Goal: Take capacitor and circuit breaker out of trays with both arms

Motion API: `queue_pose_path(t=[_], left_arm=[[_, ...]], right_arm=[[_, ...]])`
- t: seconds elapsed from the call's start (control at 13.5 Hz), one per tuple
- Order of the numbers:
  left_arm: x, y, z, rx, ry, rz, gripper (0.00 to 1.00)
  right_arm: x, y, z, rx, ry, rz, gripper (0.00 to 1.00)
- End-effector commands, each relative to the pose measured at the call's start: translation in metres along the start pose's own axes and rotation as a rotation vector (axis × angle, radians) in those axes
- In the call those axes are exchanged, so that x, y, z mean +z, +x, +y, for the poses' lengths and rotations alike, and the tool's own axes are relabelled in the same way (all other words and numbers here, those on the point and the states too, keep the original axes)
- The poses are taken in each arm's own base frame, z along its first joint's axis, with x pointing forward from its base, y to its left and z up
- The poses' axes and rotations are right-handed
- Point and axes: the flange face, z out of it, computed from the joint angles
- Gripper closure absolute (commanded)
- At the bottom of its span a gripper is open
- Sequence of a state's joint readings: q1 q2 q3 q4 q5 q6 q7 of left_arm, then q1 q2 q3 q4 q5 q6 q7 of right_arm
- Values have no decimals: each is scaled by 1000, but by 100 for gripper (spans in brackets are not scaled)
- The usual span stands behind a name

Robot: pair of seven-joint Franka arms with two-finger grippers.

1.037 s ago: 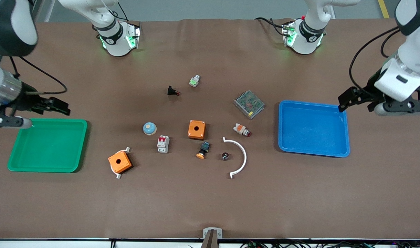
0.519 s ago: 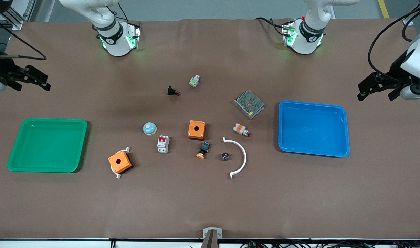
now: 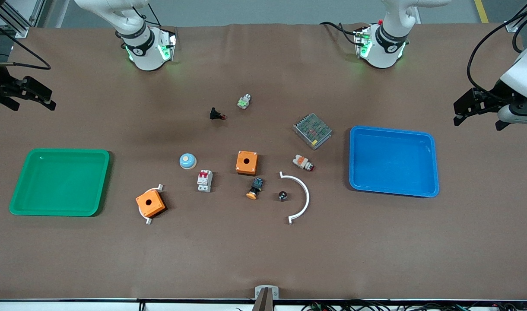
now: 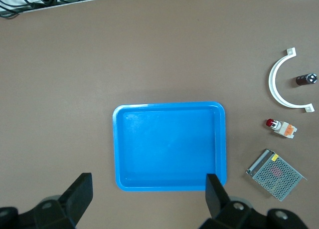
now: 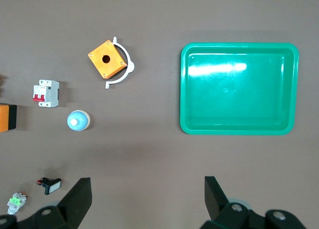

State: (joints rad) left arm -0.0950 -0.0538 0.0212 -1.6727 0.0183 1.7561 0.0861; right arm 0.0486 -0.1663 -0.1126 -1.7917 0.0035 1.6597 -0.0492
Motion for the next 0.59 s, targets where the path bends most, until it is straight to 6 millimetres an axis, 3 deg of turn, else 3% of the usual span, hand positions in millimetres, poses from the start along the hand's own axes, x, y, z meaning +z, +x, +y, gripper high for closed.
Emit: queue_pose_path(t=[0.0, 0.3, 0.52], left_arm=[[-2, 10, 0, 18, 7, -9, 0], [-5, 9, 4, 19, 0, -13, 0], [-10, 9, 7, 21, -2, -13, 0]], right_arm=[[-6, -5, 0, -13, -8, 19, 0], [-25, 5, -2, -9, -9, 53, 0], [-28, 16, -3, -12, -10, 58, 0]])
